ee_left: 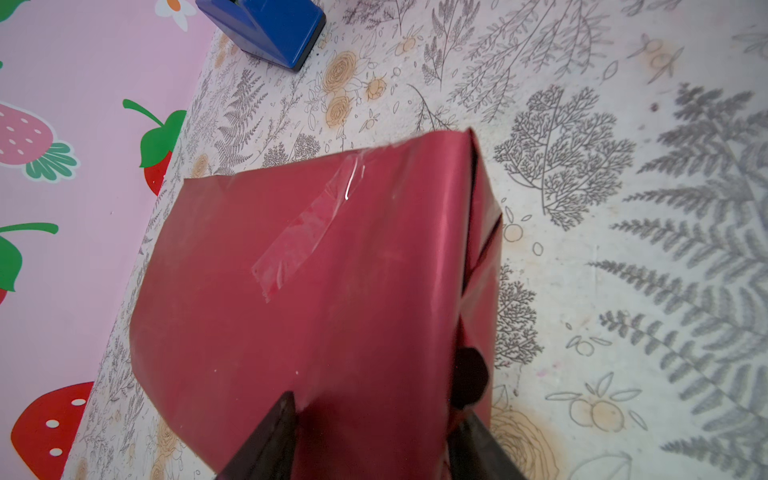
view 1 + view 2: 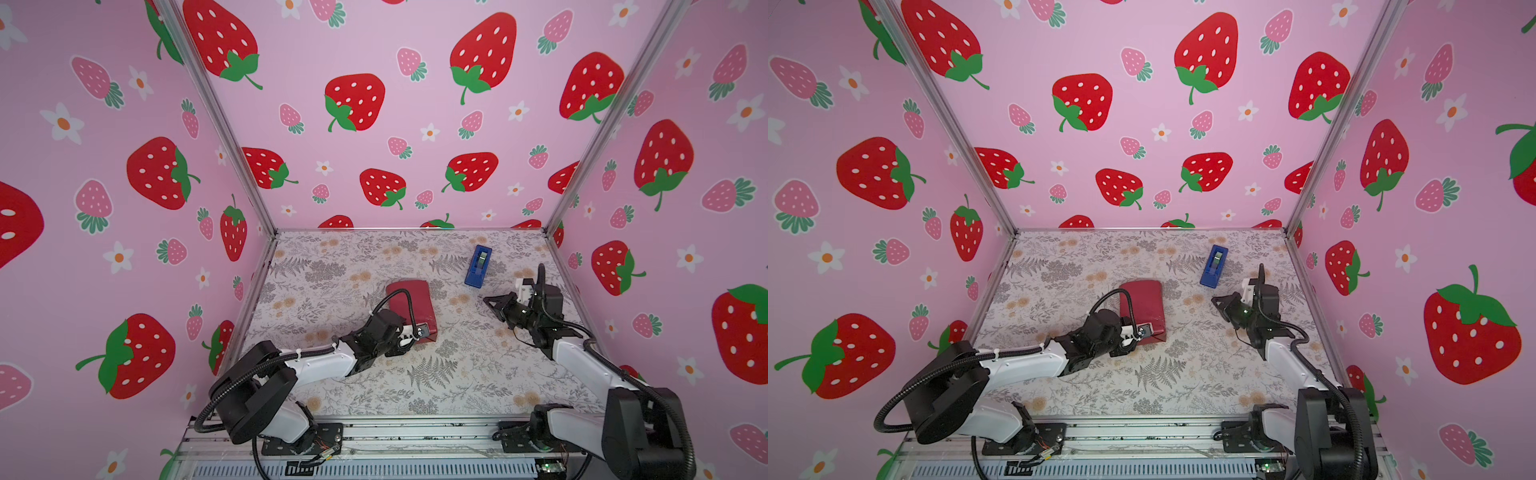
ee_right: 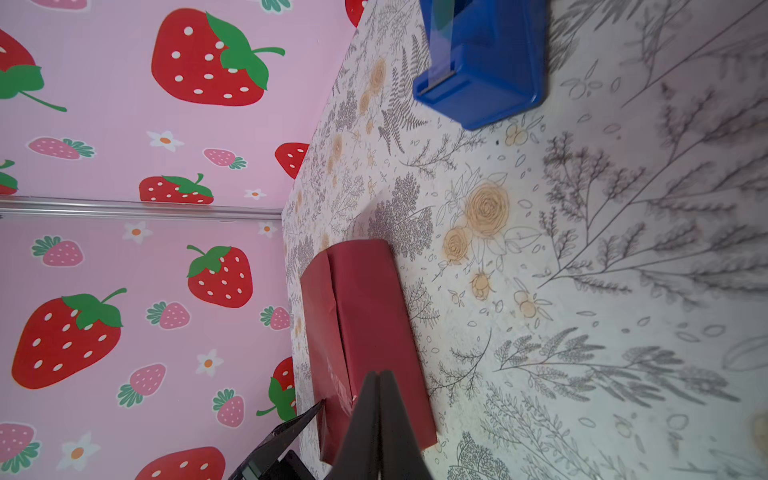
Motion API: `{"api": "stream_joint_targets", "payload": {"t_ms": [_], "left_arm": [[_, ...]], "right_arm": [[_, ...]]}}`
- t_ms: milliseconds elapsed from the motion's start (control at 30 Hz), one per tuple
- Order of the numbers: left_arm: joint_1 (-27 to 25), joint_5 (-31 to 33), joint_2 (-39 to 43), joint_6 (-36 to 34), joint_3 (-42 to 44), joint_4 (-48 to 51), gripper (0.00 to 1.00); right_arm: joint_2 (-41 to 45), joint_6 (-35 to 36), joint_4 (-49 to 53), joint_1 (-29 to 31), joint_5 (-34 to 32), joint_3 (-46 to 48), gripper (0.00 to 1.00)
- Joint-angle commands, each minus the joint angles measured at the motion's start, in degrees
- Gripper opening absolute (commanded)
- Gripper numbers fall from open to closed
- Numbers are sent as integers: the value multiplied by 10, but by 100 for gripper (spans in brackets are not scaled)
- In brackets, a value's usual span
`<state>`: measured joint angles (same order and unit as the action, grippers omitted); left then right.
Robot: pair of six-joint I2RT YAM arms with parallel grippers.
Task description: Wrap the gift box in paper
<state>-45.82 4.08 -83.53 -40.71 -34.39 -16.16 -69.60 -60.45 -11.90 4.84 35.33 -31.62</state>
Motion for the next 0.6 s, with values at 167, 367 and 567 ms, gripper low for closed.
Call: {"api": "stream_joint_targets", "payload": {"t_ms": [167, 367, 567], "left_arm": [[-3, 11, -16, -1, -5, 61, 58], [-7, 17, -14, -3, -2, 61, 58], [-7, 20, -12, 0, 0, 55, 58]], "right_arm": [[-124, 96, 38, -70, 86, -119, 14], [-240, 112, 22, -71, 121, -206, 24], [-350, 120, 28, -72, 142, -291, 30]]}}
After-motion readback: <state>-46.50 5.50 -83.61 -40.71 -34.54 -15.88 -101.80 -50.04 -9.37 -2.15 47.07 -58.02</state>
